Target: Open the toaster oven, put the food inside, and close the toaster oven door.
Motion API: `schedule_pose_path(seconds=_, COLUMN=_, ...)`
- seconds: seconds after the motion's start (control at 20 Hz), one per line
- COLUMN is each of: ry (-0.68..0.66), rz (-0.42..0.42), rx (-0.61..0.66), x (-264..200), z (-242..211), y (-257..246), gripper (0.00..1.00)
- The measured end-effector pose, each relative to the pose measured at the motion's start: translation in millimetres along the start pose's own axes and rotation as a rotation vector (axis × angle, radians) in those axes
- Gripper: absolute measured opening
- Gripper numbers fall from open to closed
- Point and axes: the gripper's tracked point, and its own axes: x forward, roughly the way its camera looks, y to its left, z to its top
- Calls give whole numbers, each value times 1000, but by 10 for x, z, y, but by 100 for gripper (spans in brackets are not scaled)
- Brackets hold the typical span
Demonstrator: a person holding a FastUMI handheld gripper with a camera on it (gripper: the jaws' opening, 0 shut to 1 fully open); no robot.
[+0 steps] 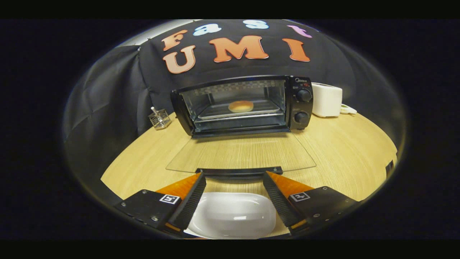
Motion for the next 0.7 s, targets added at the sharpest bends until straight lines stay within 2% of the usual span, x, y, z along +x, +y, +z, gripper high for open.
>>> schedule_pose_path(seconds=0.3, ry=73, rz=-63, rx=-25, x=131, z=-144, y=-91, gripper=96)
schedule_pose_path(seconds=0.7, ry=44, rz=-83, rx=-1, x=161, z=25, y=-79, gripper=96)
